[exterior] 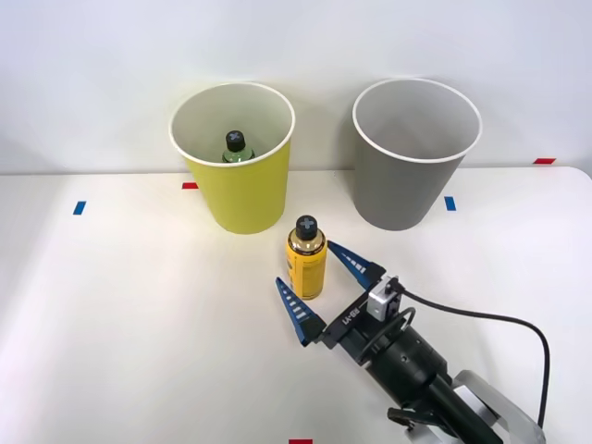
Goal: Put cans in the gray bin, plastic bottles in the light green bin
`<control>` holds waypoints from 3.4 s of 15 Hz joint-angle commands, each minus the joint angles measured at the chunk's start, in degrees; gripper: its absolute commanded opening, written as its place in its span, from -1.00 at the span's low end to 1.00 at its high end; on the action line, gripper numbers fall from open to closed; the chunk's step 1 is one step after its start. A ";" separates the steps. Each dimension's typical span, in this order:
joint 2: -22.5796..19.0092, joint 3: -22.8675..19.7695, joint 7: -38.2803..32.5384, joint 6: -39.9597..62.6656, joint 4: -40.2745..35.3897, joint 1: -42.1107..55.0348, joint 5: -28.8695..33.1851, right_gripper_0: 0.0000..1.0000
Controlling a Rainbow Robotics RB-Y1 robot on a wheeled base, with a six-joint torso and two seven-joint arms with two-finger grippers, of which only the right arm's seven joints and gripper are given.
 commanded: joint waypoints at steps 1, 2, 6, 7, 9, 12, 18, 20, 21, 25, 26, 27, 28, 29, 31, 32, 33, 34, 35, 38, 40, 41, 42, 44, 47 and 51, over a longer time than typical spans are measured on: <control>1.77 -1.65 1.54 2.10 0.28 -1.45 4.31 1.00; 2.21 -2.00 1.89 3.33 0.28 -1.80 5.10 1.00; 2.73 -2.44 3.92 5.00 0.28 -1.80 5.98 1.00; 2.65 -2.44 4.09 5.52 0.28 -1.80 5.98 1.00; 2.91 -2.44 4.53 7.72 0.28 -2.33 5.98 1.00; 3.96 -2.44 4.53 10.89 0.28 -3.56 5.98 1.00; 4.14 -2.35 4.62 11.24 0.28 -3.82 5.80 -0.08; 4.14 -2.35 4.53 11.24 0.28 -3.82 5.80 -0.49; 4.14 -2.35 4.53 11.24 0.28 -3.82 5.80 -0.56; 3.26 -2.35 4.09 8.78 0.19 -3.21 4.83 -0.67; 2.82 -2.26 3.83 7.72 0.19 -3.03 4.48 -0.69; 2.38 -2.26 3.48 6.40 0.19 -2.85 3.87 -0.72; 1.77 -2.26 3.04 6.05 -0.68 -2.50 3.69 -0.76; 1.06 -2.26 2.77 6.05 -1.83 -2.06 3.60 -0.77; -1.04 -2.26 0.31 6.14 -4.82 -1.27 3.34 -0.81; -2.28 -1.91 -2.24 6.14 -6.84 -1.10 3.43 -0.82; -3.33 -1.74 -4.52 6.32 -8.77 -1.01 3.78 -0.81; -4.03 -1.65 -6.37 6.40 -10.18 -0.92 3.87 -0.82; -4.82 -1.65 -8.30 6.49 -12.02 -0.92 4.31 -0.82; -7.37 -1.65 -12.78 14.84 -22.74 -0.13 5.27 -0.82; -8.87 -1.65 -15.86 22.84 -31.89 0.22 5.27 -0.82; -9.04 -1.65 -17.62 24.51 -33.99 0.22 5.27 -0.82; -9.13 -1.65 -19.20 25.74 -36.19 0.13 5.27 -0.82; -8.69 -1.82 -21.57 26.00 -37.86 -0.83 5.10 -0.82; -5.26 -2.18 -21.57 29.96 -37.86 -4.88 3.87 -0.83; -1.57 -3.67 -21.75 37.78 -37.86 -11.03 2.81 -0.82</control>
